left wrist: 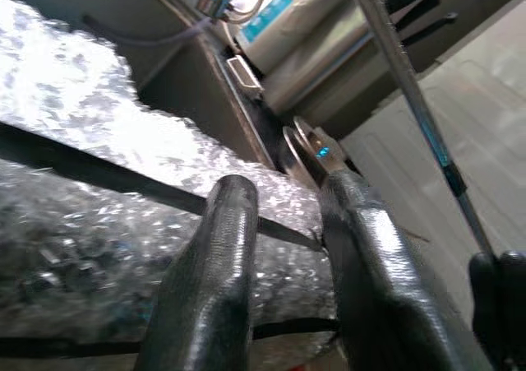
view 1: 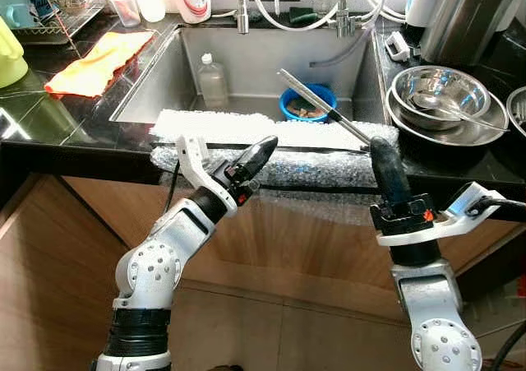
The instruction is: Kitchen organization
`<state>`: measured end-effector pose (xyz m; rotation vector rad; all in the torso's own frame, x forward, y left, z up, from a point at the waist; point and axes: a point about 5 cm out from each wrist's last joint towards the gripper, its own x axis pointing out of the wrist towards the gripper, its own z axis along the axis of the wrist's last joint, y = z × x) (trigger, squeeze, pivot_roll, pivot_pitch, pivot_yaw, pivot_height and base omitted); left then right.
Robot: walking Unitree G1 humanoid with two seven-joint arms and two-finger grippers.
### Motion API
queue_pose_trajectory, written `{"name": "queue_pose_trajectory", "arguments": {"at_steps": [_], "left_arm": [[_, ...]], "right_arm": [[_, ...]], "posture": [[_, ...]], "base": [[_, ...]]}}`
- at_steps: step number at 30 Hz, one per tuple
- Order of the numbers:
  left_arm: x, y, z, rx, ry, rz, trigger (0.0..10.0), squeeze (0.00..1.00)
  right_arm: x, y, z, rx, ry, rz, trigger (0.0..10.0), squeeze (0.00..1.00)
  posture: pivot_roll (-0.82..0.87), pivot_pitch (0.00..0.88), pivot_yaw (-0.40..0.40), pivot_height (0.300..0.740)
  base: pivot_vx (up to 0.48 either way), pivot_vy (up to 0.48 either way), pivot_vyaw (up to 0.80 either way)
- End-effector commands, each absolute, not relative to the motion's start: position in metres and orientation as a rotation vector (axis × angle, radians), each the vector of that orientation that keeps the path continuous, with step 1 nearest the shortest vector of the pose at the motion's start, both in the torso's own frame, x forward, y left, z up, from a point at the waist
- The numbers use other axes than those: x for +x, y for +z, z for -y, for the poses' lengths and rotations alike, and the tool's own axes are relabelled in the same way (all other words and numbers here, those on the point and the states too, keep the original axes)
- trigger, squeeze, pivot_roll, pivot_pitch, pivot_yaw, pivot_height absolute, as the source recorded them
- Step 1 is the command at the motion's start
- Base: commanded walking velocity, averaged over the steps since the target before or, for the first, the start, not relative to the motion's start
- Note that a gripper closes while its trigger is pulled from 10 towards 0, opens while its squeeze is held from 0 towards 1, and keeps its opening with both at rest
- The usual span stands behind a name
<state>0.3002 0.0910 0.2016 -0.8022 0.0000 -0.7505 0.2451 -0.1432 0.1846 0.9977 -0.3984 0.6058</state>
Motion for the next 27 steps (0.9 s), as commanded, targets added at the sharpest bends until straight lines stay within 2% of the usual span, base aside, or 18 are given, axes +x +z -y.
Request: {"name": "queue_pose_trajectory", "arguments": {"at_steps": [1,2,3,15,22,27], "left_arm": [[0.301,0.201,-0.088,-0.781,-0.779,-0.022,10.0,1.0],[0.3,0.2,-0.086,-0.766,-0.783,-0.036,10.0,0.94],[0.3,0.197,-0.085,-0.742,-0.786,-0.052,10.0,0.0],[0.301,0.204,-0.073,-0.776,-0.844,-0.058,10.0,0.0],[0.3,0.209,-0.074,-0.795,-0.872,-0.023,10.0,0.0],[0.304,0.218,-0.083,-0.847,-0.816,0.066,10.0,0.0]], "right_arm": [[0.244,0.186,0.136,1.024,0.643,0.401,10.0,0.0],[0.243,0.187,0.135,1.026,0.658,0.404,10.0,0.0],[0.242,0.187,0.133,1.025,0.676,0.4,10.0,0.0],[0.239,0.186,0.116,0.983,0.749,0.344,10.0,0.0],[0.244,0.186,0.122,0.978,0.681,0.378,10.0,0.0],[0.244,0.187,0.124,0.984,0.671,0.392,10.0,0.0]], "posture": [[0.01,0.103,0.084,0.74],[0.01,0.103,0.084,0.74],[0.01,0.107,0.084,0.74],[0.01,0.121,0.089,0.74],[0.01,0.123,0.098,0.74],[0.01,0.124,0.104,0.74]], "base": [[0.0,0.0,0.0],[0.0,0.0,0.0],[0.0,0.0,0.0],[0.0,0.0,0.0],[0.0,0.0,0.0],[0.0,0.0,0.0]]}}
